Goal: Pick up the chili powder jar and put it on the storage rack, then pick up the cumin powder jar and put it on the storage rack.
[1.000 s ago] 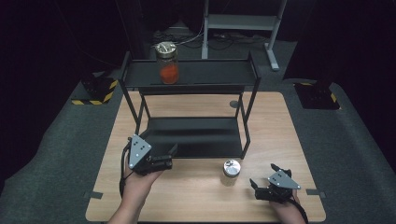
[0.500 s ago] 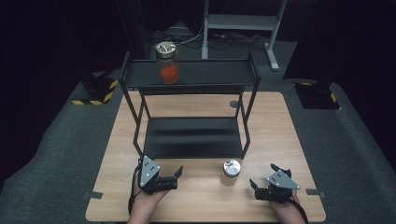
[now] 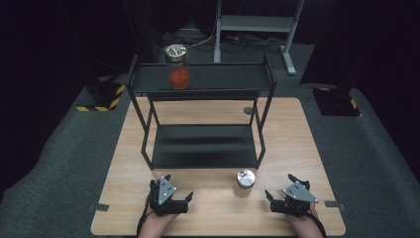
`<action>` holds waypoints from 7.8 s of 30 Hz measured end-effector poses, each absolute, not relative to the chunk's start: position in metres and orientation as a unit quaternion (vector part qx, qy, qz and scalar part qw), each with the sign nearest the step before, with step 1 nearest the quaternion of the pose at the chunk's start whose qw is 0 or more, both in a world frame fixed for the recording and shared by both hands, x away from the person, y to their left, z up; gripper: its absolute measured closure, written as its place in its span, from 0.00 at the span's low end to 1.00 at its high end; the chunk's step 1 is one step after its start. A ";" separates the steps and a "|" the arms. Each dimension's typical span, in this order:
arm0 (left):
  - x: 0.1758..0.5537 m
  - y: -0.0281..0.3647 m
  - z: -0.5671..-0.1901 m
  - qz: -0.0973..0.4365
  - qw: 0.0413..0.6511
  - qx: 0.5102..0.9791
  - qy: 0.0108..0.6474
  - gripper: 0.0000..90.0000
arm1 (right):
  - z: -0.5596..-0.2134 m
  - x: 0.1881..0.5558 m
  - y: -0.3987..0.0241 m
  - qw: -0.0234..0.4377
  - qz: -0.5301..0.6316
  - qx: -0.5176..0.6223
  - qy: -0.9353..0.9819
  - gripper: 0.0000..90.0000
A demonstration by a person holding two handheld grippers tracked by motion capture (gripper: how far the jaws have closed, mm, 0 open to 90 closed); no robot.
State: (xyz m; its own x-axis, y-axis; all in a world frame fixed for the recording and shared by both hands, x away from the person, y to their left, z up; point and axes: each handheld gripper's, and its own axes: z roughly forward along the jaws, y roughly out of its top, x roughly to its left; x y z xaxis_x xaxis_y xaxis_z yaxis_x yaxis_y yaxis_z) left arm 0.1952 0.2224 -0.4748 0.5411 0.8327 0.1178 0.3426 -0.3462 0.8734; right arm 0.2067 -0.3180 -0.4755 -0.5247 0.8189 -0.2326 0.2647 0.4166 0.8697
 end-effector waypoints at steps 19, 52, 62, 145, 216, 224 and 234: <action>0.197 0.212 -0.468 0.286 0.395 0.787 0.379 0.01 | -0.476 0.207 -0.320 0.333 0.417 0.346 0.771 0.00; 0.194 0.205 -0.469 0.301 0.383 0.796 0.358 0.01 | -0.452 0.193 -0.306 0.309 0.497 0.289 0.757 0.00; 0.192 0.206 -0.470 0.304 0.385 0.797 0.352 0.01 | -0.449 0.204 -0.292 0.292 0.506 0.284 0.760 0.00; 0.194 0.212 -0.470 0.294 0.395 0.801 0.339 0.01 | -0.462 0.222 -0.276 0.257 0.577 0.276 0.725 0.38; 0.196 0.216 -0.470 0.286 0.402 0.803 0.334 0.01 | -0.316 0.294 -0.253 0.286 0.632 0.264 0.670 0.38; 0.196 0.216 -0.470 0.286 0.403 0.803 0.334 0.01 | -0.298 0.299 -0.253 0.291 0.639 0.259 0.664 0.38; 0.196 0.218 -0.471 0.283 0.406 0.802 0.333 0.01 | -0.277 0.302 -0.249 0.303 0.644 0.248 0.657 0.38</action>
